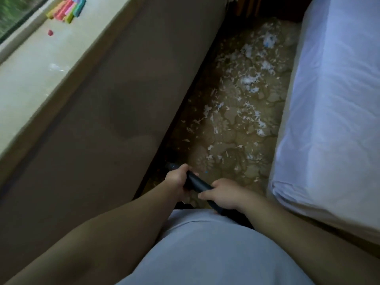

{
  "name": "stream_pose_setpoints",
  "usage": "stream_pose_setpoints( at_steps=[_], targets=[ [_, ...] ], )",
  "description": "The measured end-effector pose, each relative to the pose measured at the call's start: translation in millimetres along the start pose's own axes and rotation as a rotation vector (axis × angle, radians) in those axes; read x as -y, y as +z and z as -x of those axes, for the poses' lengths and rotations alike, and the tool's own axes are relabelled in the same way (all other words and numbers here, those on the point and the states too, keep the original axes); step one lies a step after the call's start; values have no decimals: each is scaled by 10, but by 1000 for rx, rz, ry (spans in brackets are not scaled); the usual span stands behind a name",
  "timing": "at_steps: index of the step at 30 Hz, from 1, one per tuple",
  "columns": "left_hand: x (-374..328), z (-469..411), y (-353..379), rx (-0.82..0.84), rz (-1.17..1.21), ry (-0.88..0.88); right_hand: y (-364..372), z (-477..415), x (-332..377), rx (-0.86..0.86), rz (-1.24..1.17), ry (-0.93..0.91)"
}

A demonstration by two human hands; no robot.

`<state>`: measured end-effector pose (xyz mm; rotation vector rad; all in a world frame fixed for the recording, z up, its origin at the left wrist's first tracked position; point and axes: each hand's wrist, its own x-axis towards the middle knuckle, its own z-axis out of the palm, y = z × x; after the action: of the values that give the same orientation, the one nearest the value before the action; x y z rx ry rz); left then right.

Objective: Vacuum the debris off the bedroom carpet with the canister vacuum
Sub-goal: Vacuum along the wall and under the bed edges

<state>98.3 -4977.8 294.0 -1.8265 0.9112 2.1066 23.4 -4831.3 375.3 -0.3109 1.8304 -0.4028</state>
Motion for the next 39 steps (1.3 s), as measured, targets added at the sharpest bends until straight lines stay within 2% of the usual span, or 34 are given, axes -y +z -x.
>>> stream_pose_setpoints(
  at_steps=[7, 13, 23, 30, 39],
  targets=[
    [-89, -122, -96, 64, -36, -56, 163, -10, 154, -83, 7, 76],
    [51, -70, 133, 134, -117, -84, 130, 151, -77, -119, -38, 130],
    [632, 237, 1205, 203, -353, -112, -57, 702, -1157, -220, -330, 218],
    [1264, 511, 2142, 259, -647, -182, -149, 1169, -1988, -332, -531, 307],
    [1634, 838, 2679, 364, -885, -197, -272, 1615, -2367, -389, -666, 400]
  ],
)
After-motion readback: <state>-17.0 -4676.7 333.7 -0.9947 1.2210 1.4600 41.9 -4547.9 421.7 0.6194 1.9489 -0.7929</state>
